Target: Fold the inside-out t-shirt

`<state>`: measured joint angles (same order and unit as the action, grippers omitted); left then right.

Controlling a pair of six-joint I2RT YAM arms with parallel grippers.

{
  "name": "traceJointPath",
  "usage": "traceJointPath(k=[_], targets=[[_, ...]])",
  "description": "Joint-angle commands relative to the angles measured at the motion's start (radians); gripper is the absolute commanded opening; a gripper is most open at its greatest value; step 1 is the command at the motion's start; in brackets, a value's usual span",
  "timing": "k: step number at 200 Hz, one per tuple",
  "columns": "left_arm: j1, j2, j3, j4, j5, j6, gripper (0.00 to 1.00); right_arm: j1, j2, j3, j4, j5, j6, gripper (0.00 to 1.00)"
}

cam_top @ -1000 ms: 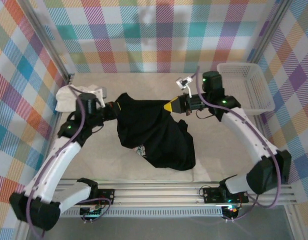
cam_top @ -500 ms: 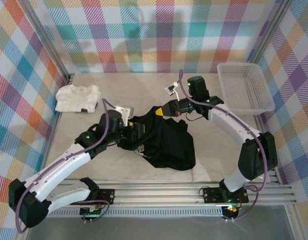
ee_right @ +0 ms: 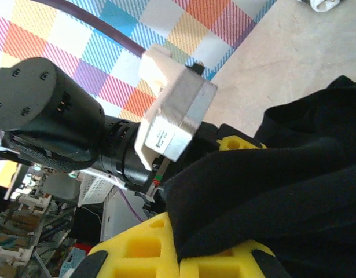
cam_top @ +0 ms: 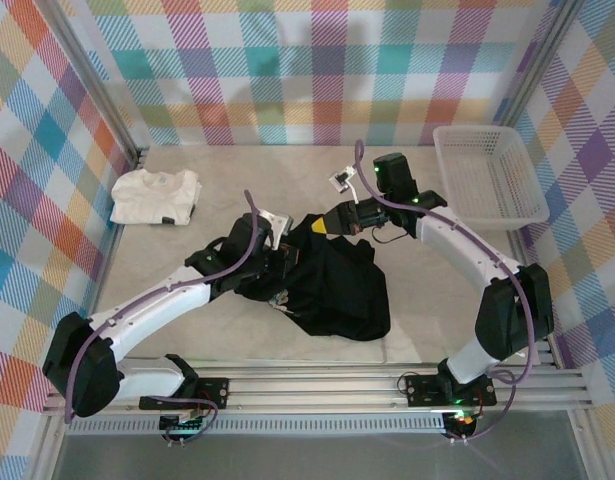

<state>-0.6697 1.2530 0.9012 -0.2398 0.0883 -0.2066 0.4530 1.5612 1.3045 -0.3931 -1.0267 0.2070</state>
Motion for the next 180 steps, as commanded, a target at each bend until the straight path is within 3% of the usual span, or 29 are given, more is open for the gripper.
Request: traceJointPath(k=[1,15,30,83,103,137,180], targets=[[0.058,-0.069,0.054,0.017,0.101,-0.017,0.0,-0.002,-0.066,0.092,-0.259,0.249,-0.219,0.0],[0.116,-0.144,0.051,0.036,0.284,-0.07,0.0,0.002,-0.101,0.096,-0.314,0.521,-0.26,0.0],[0.163,-0.204,0.056,0.054,0.404,-0.138,0.0,0.019,-0.143,0.059,-0.28,0.672,-0.279,0.02],[0.191,-0.266,0.153,0.009,0.493,-0.207,0.0,0.153,-0.232,-0.041,-0.136,1.015,-0.35,0.22],[0.191,-0.268,0.173,-0.014,0.483,-0.192,0.0,0.19,-0.292,-0.092,-0.113,1.046,-0.377,0.29],[0.192,-0.256,0.195,-0.026,0.487,-0.179,0.0,0.296,-0.436,-0.247,0.017,0.982,-0.487,0.47],[0.191,-0.251,0.206,-0.029,0.486,-0.18,0.0,0.415,-0.395,-0.307,0.167,0.99,-0.477,0.64]])
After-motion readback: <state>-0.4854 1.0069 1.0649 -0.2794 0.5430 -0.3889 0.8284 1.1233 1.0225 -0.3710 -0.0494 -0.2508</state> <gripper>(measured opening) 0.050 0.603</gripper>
